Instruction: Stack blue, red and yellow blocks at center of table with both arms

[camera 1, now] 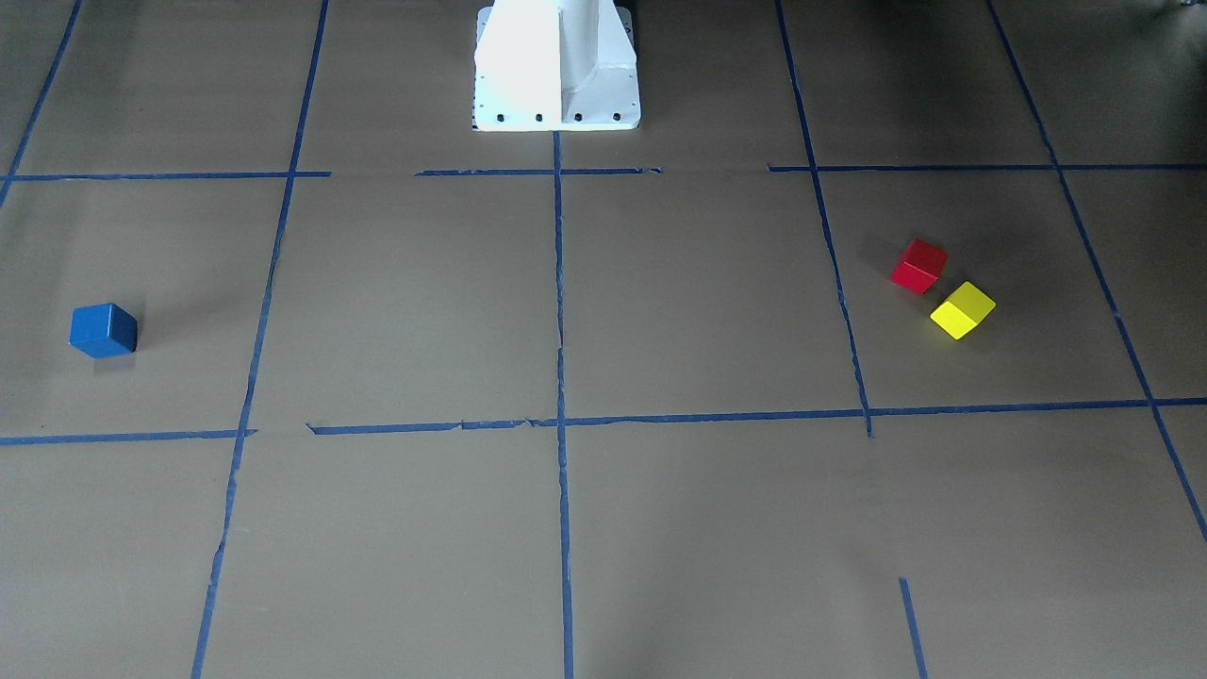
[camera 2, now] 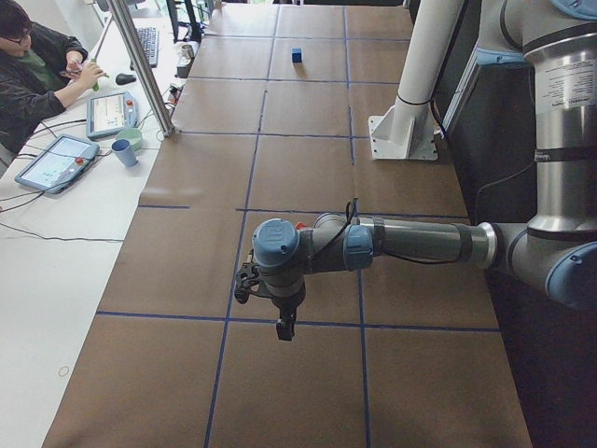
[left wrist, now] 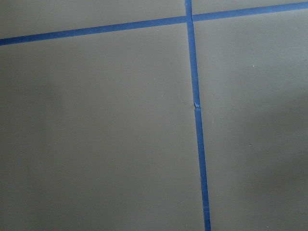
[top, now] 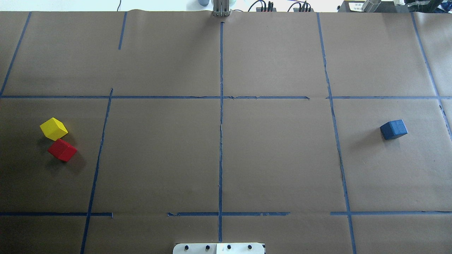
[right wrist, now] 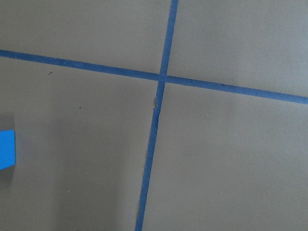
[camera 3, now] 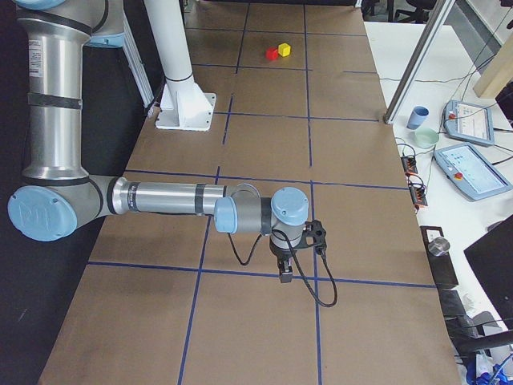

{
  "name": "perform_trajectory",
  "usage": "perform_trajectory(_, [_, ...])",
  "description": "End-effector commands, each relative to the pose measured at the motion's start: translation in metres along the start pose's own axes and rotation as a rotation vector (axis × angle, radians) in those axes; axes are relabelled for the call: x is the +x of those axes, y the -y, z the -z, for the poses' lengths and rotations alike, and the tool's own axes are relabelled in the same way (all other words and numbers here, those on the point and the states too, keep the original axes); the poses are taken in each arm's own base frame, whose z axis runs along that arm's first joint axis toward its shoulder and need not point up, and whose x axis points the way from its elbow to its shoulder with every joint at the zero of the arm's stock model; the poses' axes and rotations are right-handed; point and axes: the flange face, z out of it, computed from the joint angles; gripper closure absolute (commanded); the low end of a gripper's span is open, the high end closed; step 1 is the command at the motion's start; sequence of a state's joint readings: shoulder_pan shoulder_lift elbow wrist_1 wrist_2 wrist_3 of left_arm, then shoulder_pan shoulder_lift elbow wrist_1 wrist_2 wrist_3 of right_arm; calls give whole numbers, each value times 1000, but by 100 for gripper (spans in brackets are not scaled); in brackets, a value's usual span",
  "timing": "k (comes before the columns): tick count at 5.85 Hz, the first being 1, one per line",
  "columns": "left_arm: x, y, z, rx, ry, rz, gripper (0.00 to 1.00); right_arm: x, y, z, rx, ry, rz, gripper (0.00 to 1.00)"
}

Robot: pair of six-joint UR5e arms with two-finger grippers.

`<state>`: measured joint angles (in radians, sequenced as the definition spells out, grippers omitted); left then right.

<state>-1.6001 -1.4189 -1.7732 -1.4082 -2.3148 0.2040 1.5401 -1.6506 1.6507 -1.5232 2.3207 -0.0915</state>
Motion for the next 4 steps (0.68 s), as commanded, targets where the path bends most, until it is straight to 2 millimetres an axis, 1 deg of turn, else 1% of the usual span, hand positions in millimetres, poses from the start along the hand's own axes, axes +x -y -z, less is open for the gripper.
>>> perform_trajectory(1, [1, 0, 1, 2, -1, -7, 0, -1, 1, 0, 1, 2, 4, 0])
perform_trajectory(2, [3, 2, 1, 4, -2, -9, 0, -4, 5, 3, 7, 3, 7, 0])
perform_trajectory(3, [4, 3, 2, 5, -3, -12, 0, -13, 12, 4, 15, 6, 36, 0])
perform_trajectory(4, [5, 3, 1, 5, -6, -13, 0, -46, 24, -17, 28, 16, 120, 0])
